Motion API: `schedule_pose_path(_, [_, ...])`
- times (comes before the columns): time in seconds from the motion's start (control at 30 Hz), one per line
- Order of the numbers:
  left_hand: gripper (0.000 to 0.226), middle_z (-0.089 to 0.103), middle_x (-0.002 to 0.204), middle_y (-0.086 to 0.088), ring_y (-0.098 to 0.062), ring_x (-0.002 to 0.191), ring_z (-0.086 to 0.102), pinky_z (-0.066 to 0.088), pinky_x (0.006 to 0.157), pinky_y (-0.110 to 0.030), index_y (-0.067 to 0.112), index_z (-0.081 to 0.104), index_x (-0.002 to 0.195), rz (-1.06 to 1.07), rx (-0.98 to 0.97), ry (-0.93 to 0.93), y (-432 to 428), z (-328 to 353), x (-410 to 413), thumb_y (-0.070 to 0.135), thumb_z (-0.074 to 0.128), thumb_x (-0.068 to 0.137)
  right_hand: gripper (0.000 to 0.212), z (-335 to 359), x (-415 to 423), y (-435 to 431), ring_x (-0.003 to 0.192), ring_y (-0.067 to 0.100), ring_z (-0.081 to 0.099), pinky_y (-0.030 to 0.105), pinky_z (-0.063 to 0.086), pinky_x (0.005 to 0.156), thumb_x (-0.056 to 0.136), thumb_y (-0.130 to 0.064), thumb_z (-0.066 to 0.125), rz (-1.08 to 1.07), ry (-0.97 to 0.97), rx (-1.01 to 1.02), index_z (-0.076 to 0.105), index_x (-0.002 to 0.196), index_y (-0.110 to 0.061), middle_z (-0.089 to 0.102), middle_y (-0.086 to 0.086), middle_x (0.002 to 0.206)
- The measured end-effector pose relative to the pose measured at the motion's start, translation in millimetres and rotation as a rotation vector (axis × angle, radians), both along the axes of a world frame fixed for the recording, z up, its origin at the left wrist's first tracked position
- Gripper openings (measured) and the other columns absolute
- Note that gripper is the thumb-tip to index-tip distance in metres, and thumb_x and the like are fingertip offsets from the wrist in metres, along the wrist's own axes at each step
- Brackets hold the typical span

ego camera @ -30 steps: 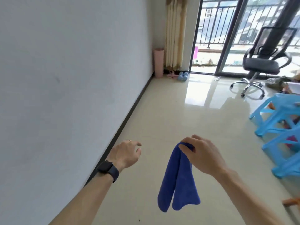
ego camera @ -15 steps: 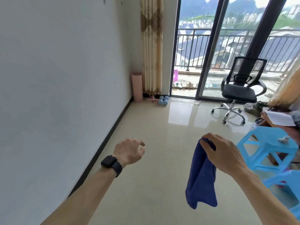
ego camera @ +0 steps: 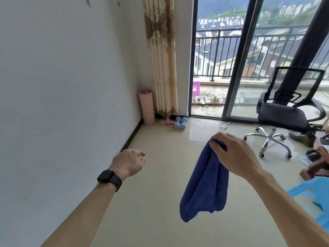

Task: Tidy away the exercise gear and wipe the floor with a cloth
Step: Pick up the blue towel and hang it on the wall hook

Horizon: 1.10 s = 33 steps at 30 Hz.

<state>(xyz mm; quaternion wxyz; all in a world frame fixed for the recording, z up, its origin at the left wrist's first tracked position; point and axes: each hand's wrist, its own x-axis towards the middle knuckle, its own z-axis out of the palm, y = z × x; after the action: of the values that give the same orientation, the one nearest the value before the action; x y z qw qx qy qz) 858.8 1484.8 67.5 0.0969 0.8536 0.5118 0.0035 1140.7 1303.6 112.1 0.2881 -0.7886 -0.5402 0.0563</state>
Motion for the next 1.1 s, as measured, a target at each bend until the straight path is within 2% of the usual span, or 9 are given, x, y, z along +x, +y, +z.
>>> schedule_pose_path(0.37, [0.031,0.066,0.125,0.01,-0.018,0.112,0.061,0.049,0.091,-0.032,0.038,0.065,0.121,0.195,-0.017,-0.076,228,-7,125,0.041,0.046,0.097,0.016,3,147,293,0.086,0.013,0.06,0.036,0.052,0.073,0.1,-0.043,0.045,0.174,-0.059,-0.05,0.06,0.105,-0.042,0.064,-0.017,0.095])
schedule_pose_path(0.7, [0.029,0.067,0.121,0.008,-0.019,0.11,0.061,0.05,0.089,-0.033,0.039,0.065,0.117,0.283,-0.065,-0.149,492,-30,215,0.042,0.046,0.095,0.013,-6,246,556,0.081,0.002,0.057,0.028,0.043,0.061,0.101,-0.041,0.047,0.216,-0.054,-0.107,0.058,0.101,-0.048,0.061,-0.023,0.091])
schedule_pose_path(0.8, [0.029,0.067,0.121,0.009,-0.019,0.11,0.061,0.051,0.09,-0.033,0.039,0.065,0.117,0.306,-0.076,-0.16,560,-30,242,0.041,0.046,0.095,0.012,-7,267,627,0.08,-0.003,0.056,0.027,0.045,0.062,0.1,-0.041,0.048,0.252,-0.032,-0.112,0.058,0.099,-0.048,0.061,-0.025,0.09])
schedule_pose_path(0.9, [0.028,0.067,0.12,0.011,-0.017,0.111,0.061,0.051,0.088,-0.032,0.039,0.066,0.117,0.345,-0.079,-0.185,623,-33,266,0.041,0.047,0.096,0.012,-18,286,706,0.08,-0.002,0.058,0.027,0.049,0.064,0.099,-0.042,0.048,0.329,-0.026,-0.099,0.059,0.098,-0.047,0.062,-0.026,0.09])
schedule_pose_path(1.0, [0.027,0.066,0.123,0.014,-0.015,0.114,0.06,0.051,0.092,-0.033,0.039,0.066,0.116,0.419,-0.078,-0.254,685,-42,286,0.041,0.048,0.096,0.011,-33,305,795,0.078,-0.003,0.059,0.023,0.048,0.062,0.098,-0.043,0.049,0.438,-0.034,-0.097,0.06,0.098,-0.046,0.063,-0.025,0.09])
schedule_pose_path(1.1, [0.026,0.065,0.125,0.017,-0.012,0.116,0.059,0.051,0.093,-0.033,0.037,0.067,0.115,0.509,-0.074,-0.305,736,-39,300,0.041,0.049,0.097,0.011,-45,319,885,0.08,0.003,0.06,0.028,0.051,0.064,0.097,-0.043,0.049,0.56,-0.003,-0.109,0.06,0.098,-0.045,0.063,-0.022,0.091])
